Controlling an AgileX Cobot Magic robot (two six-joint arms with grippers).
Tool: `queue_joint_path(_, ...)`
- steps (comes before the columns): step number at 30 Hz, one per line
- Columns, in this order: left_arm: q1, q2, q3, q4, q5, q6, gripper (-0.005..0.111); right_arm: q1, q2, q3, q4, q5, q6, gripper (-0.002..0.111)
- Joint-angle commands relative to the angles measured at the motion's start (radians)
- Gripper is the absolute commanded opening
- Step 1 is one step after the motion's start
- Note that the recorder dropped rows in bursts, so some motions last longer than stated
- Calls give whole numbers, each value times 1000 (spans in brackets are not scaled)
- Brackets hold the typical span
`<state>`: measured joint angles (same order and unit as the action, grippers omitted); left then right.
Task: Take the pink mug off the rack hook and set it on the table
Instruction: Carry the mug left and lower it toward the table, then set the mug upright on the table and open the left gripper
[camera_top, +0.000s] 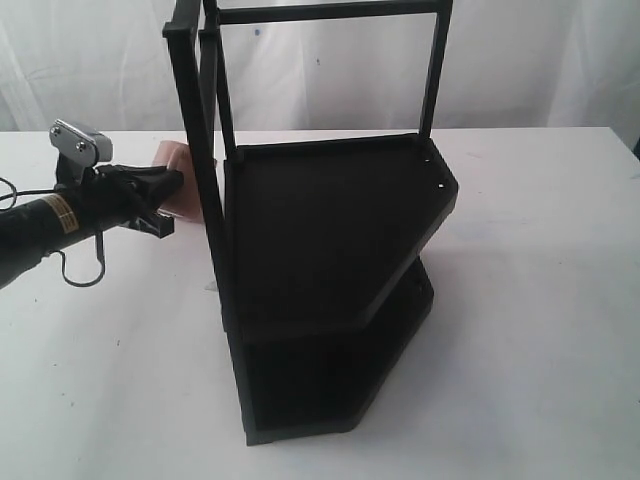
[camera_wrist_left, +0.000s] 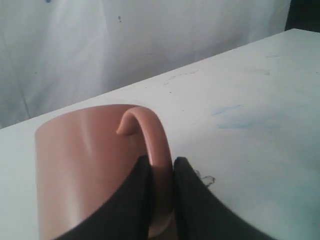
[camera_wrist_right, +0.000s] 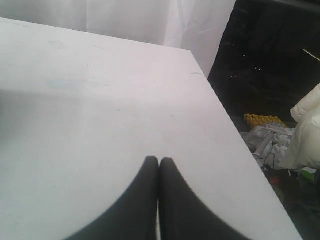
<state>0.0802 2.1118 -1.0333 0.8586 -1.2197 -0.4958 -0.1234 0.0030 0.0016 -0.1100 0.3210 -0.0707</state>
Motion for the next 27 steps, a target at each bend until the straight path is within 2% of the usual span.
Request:
queue_joint_path(1, -3, 6, -5, 90, -1, -9, 0, -5, -3, -2, 4, -8, -1, 0)
queue_joint_path(3, -3, 6, -5, 92, -1, -9, 4, -5, -3, -2, 4, -8, -1, 0)
queue_joint_path(7, -2, 6, -5, 111, -1, -9, 23, -5, -3, -2, 4, -8, -1, 0)
queue_joint_path(12, -2, 6, -5, 219, -1, -9, 41, -5, -3, -2, 4, -8, -1, 0)
queue_joint_path(17, -2, 6, -5, 274, 80, -25, 43, -5, -3, -2, 4, -8, -1, 0)
queue_joint_path(27, -2, 6, -5, 274, 70, -57, 43, -5, -3, -2, 4, -8, -1, 0)
